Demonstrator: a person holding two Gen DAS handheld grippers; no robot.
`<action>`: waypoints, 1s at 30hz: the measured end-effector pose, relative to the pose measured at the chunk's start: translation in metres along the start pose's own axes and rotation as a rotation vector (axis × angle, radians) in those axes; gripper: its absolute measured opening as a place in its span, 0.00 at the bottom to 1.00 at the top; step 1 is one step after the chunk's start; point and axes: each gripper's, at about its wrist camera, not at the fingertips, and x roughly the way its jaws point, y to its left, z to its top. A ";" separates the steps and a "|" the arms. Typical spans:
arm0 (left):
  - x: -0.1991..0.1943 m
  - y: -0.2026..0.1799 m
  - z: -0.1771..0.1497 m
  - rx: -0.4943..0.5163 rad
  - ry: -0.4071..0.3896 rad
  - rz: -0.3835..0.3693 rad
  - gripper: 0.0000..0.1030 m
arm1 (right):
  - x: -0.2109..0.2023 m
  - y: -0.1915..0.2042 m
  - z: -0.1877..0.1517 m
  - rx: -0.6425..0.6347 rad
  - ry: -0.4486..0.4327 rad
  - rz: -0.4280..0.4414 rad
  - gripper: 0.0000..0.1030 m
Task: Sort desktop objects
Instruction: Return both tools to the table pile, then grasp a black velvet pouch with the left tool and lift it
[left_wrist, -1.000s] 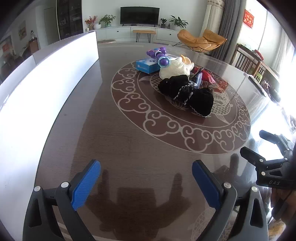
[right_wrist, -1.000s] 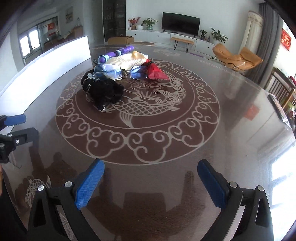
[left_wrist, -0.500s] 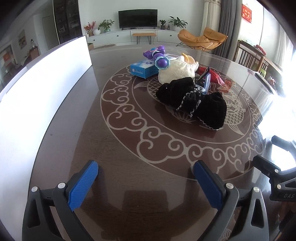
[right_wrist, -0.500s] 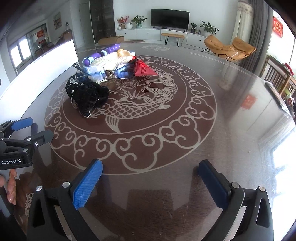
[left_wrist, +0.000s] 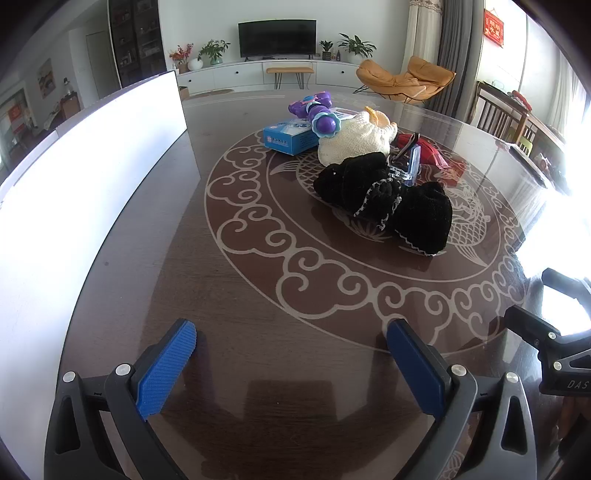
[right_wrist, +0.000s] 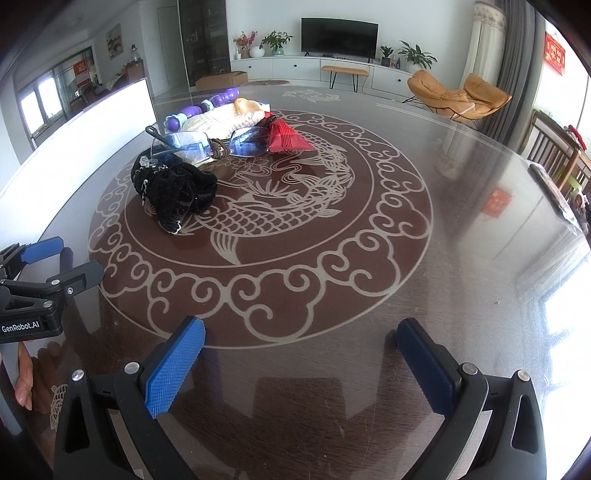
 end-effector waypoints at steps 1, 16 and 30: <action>0.000 0.000 0.001 0.000 0.000 0.000 1.00 | 0.000 0.000 0.000 0.000 0.000 0.000 1.00; 0.001 0.001 0.001 0.019 -0.001 -0.014 1.00 | 0.000 0.000 0.000 0.000 0.000 0.000 1.00; 0.001 0.001 0.001 0.019 -0.001 -0.014 1.00 | 0.068 0.015 0.095 -0.004 0.033 0.008 1.00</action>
